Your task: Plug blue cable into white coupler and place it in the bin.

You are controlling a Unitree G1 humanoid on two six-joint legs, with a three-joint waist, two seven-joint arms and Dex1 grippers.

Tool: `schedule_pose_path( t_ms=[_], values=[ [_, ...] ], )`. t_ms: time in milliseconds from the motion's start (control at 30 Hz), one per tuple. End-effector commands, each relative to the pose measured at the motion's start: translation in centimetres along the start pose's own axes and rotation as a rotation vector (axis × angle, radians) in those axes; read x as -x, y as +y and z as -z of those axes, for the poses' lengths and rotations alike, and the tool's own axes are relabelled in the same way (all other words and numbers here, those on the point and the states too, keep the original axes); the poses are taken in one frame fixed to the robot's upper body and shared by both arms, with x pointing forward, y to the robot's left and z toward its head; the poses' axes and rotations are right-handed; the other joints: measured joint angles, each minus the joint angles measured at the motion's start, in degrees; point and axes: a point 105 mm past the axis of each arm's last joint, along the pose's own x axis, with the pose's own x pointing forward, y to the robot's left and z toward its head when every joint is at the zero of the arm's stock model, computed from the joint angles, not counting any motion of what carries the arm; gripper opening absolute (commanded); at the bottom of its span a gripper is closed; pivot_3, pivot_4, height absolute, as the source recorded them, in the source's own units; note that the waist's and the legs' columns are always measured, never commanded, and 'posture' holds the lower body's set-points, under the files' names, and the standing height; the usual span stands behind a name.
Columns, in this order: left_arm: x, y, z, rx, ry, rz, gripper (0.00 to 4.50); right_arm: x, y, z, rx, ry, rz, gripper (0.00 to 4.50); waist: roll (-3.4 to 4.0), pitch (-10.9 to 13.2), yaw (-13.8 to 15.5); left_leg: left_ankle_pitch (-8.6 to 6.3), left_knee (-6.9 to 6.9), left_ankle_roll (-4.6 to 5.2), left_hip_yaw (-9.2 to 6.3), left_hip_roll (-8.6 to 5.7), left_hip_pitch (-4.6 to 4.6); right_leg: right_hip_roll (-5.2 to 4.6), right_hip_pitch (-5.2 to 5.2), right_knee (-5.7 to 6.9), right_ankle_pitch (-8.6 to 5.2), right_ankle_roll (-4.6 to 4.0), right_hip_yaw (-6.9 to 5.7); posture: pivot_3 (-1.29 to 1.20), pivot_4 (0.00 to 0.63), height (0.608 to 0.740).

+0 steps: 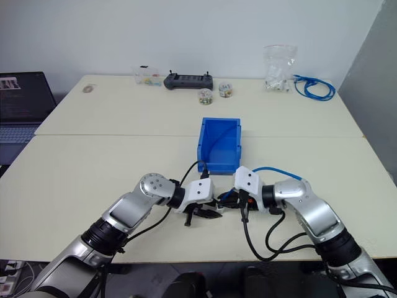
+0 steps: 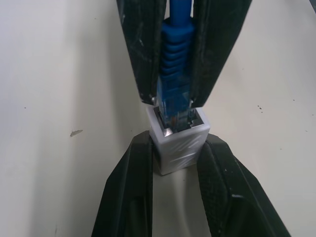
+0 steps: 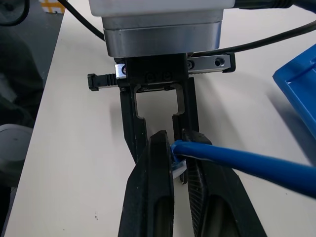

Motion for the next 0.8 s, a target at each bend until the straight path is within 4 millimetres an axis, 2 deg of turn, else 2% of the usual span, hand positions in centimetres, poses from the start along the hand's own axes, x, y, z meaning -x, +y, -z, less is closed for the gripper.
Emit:
schedule_pose_path(
  t_ms=[33,267,367,467,567,767,800],
  values=[
    [-0.9,-0.5,0.9,0.032,0.031,0.024,0.93,-1.7,2.6,1.8,-0.032,0.087,-0.179,0.09,0.02,-0.13,0.00,0.00,0.00,0.00,-0.01,0.00,0.00,0.00,0.00,0.00,0.00,0.00,0.00,0.00,0.150,0.740],
    [-1.0,-0.2,0.8,0.029,0.026,0.015,0.92,-2.8,3.4,4.0,-0.041,0.180,-0.244,0.09,0.07,-1.15,-0.05,-0.01,-0.03,0.01,-0.01,-0.01,0.14,0.00,0.16,-0.05,-0.04,0.06,-0.01,0.00,0.150,0.740],
    [-1.1,-0.2,0.8,0.030,0.023,0.015,0.92,-3.3,3.6,4.8,-0.076,0.198,-0.257,0.09,0.19,-1.27,-0.30,-0.08,-0.21,0.11,-0.05,0.03,0.94,0.01,1.05,-0.36,-0.16,0.13,-0.06,0.00,0.150,0.740],
    [-1.2,-0.2,0.8,0.030,0.022,0.014,0.92,-3.5,3.6,5.3,-0.091,0.208,-0.260,0.09,0.22,-1.47,-0.71,-0.17,-0.23,0.24,-0.20,0.09,1.10,0.07,1.40,-0.67,-0.22,0.15,-0.22,0.00,0.150,0.740],
    [-1.2,-0.3,0.8,0.025,0.024,0.015,0.92,-3.3,3.1,4.5,-0.077,0.174,-0.233,0.09,0.28,-1.69,-0.87,-0.17,-0.23,0.23,-0.25,0.08,1.10,0.06,1.43,-0.68,-0.22,0.16,-0.27,0.00,0.150,0.740],
    [0.2,-1.3,2.4,0.028,0.020,0.008,0.92,-0.8,0.0,-0.2,-0.019,0.000,-0.049,0.09,0.35,-1.64,-1.03,-0.18,-0.22,0.22,-0.29,0.08,1.01,0.05,1.36,-0.69,-0.22,0.16,-0.26,0.00,0.150,0.740],
    [0.5,-1.2,2.6,0.029,0.013,-0.010,1.62,-0.4,-0.3,-0.9,-0.016,-0.025,-0.021,0.09,0.36,-1.60,-1.13,-0.18,-0.22,0.21,-0.27,0.08,0.98,0.05,1.30,-0.68,-0.22,0.16,-0.23,0.00,0.150,0.740]
  ],
)
